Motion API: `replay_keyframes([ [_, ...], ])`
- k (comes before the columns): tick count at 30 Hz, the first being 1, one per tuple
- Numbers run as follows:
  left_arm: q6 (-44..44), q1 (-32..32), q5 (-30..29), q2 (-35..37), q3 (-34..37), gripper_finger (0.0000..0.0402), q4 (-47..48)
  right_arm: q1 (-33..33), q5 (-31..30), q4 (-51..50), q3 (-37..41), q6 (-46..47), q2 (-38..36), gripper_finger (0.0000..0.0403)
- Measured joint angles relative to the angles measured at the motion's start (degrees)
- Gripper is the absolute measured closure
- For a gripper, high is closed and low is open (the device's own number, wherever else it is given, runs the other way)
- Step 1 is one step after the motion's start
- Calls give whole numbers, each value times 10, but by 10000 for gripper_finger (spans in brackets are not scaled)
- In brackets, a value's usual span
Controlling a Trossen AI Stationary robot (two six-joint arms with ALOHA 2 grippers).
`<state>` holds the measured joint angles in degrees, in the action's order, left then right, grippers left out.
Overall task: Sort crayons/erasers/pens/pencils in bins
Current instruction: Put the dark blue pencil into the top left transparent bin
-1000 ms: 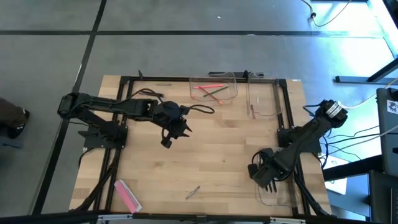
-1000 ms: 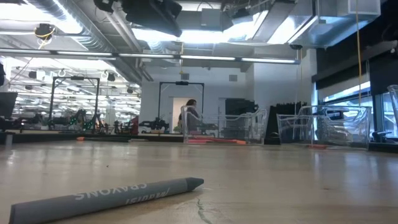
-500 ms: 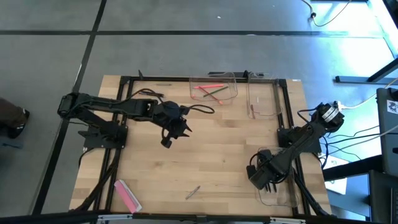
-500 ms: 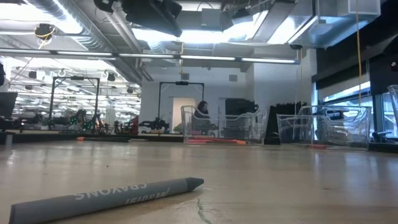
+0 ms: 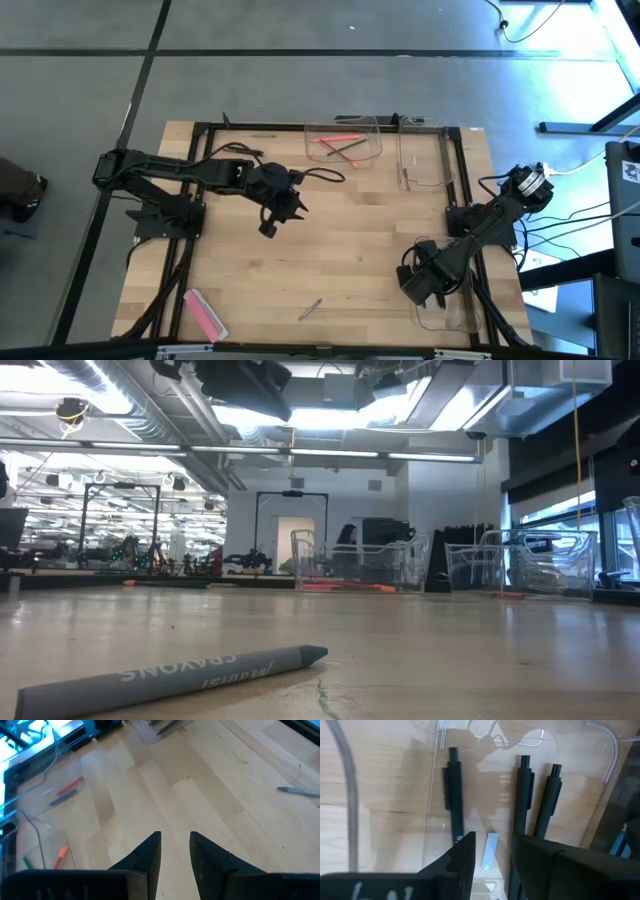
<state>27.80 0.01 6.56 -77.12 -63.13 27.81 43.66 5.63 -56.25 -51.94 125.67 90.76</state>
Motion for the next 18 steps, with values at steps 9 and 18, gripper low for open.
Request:
replay_keyframes([
  [9,-93,25,-83,0,0,308,34,0,0,-2,-2,3,-16,273],
  [18,-163,92,-86,0,0,308,90,1,-52,-97,-51,-15,-39,273],
])
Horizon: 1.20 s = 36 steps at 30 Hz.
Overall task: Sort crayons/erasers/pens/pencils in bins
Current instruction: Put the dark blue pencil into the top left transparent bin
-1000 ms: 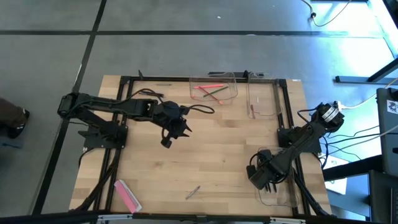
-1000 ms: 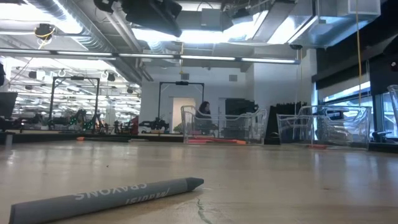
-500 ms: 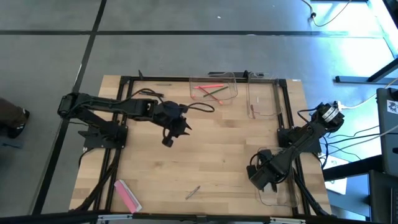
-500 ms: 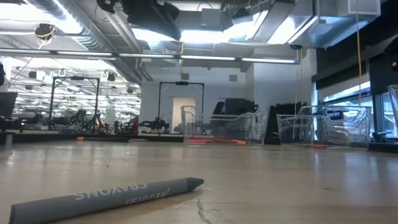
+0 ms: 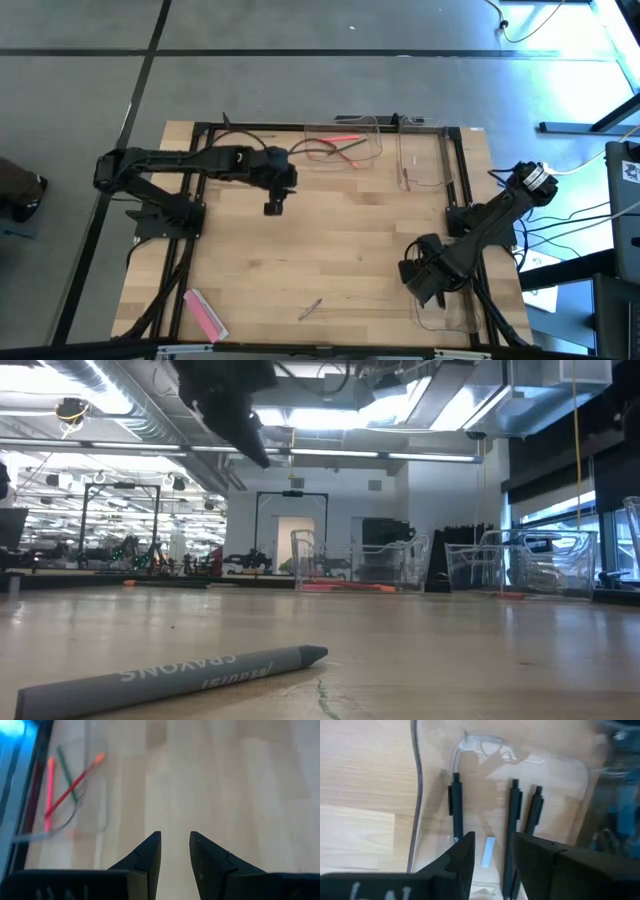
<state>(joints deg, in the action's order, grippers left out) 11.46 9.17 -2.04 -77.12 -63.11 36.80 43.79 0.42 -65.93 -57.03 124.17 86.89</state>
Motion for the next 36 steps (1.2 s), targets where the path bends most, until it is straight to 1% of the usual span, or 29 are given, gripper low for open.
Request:
replay_keyframes([
  [3,-9,36,0,0,0,308,8,0,-6,-26,-19,-3,0,273],
  [6,-17,80,0,0,0,308,19,0,-46,-43,-40,-21,0,273],
  [9,-41,132,0,0,0,308,18,0,-112,-54,-63,-53,0,273],
  [11,-58,166,0,0,0,308,18,0,-168,-61,-78,-85,0,273],
  [16,-78,254,0,0,0,308,37,-10,-319,-63,-109,-206,0,273],
  [18,-83,289,-1,0,0,308,50,-20,-365,-63,-120,-248,0,273],
  [20,-83,321,-1,0,0,308,59,-32,-397,-63,-130,-286,0,272],
  [22,-83,352,-1,0,0,308,68,-47,-412,-64,-139,-324,0,273],
  [27,-65,407,-1,0,0,308,68,-89,-419,-62,-168,-408,0,272],
  [31,-51,426,-1,0,0,308,68,-123,-429,-61,-190,-472,0,272],
  [36,-39,427,0,-9,-10,308,82,-168,-431,-48,-213,-563,0,272],
])
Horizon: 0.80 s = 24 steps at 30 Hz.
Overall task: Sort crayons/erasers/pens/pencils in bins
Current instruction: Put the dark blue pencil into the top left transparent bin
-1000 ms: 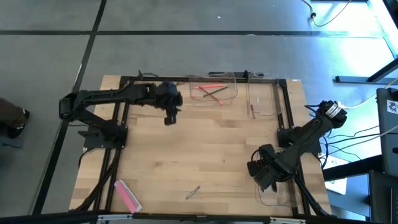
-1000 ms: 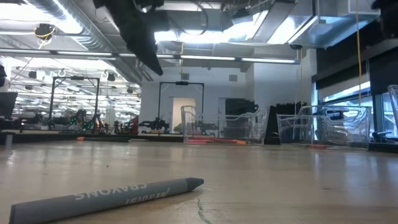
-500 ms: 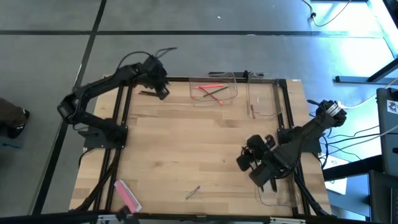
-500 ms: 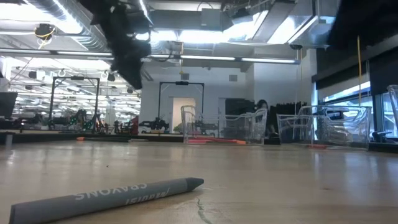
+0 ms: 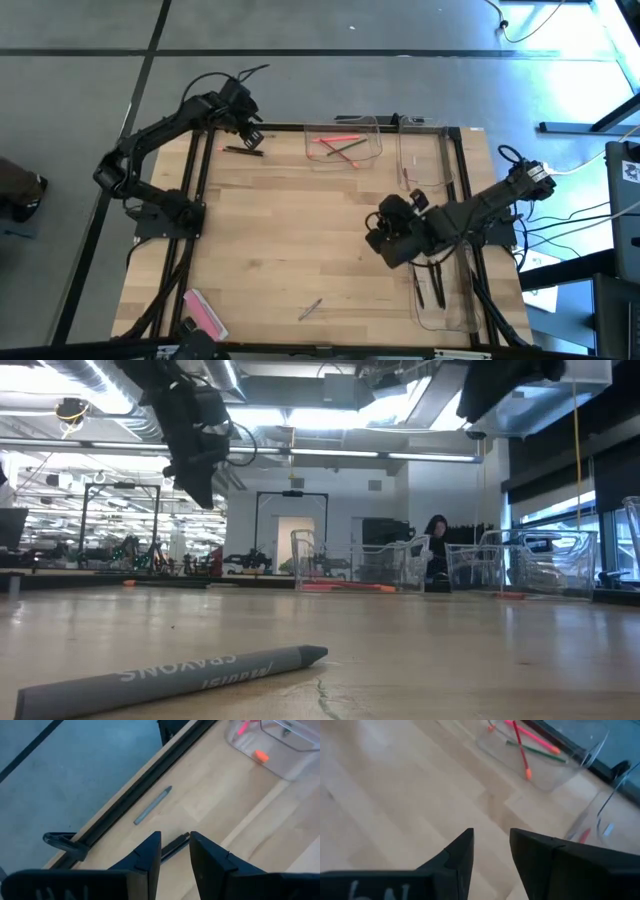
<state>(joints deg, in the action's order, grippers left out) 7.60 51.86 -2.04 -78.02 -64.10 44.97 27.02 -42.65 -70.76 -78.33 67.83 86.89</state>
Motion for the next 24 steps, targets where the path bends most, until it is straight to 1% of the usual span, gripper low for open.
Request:
replay_keyframes([
  [5,26,-6,0,-41,-51,308,60,-45,0,29,-8,-80,0,272],
  [8,13,-7,0,-78,-81,308,105,-68,1,53,-8,-121,0,272],
  [11,1,-6,0,-122,-90,308,140,-86,2,80,-8,-164,0,272],
  [14,20,-6,2,-160,-91,308,160,-100,14,103,-8,-212,0,272],
  [18,65,-7,10,-196,-91,308,165,-109,32,122,-8,-259,0,272],
  [24,96,-7,13,-221,-92,308,147,-111,33,129,-8,-278,0,272],
])
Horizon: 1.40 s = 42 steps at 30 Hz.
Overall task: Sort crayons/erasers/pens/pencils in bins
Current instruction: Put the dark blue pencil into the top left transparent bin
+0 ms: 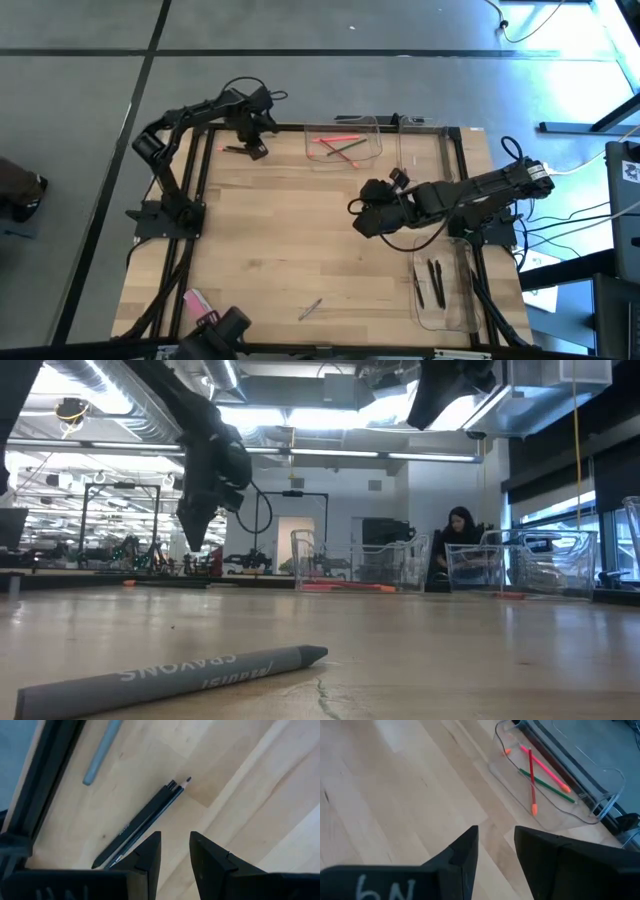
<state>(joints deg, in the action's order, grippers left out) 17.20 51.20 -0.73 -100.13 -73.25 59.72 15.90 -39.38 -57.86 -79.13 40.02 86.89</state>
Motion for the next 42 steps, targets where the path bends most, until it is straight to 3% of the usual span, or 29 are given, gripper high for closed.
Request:
replay_keyframes([
  [11,59,0,4,-41,0,308,-30,-3,0,42,0,-26,0,272],
  [29,2,-2,2,-50,0,308,-59,-3,-1,50,0,-32,0,272],
  [42,-2,-22,-42,-50,51,308,-129,-3,-18,55,0,-47,0,272],
])
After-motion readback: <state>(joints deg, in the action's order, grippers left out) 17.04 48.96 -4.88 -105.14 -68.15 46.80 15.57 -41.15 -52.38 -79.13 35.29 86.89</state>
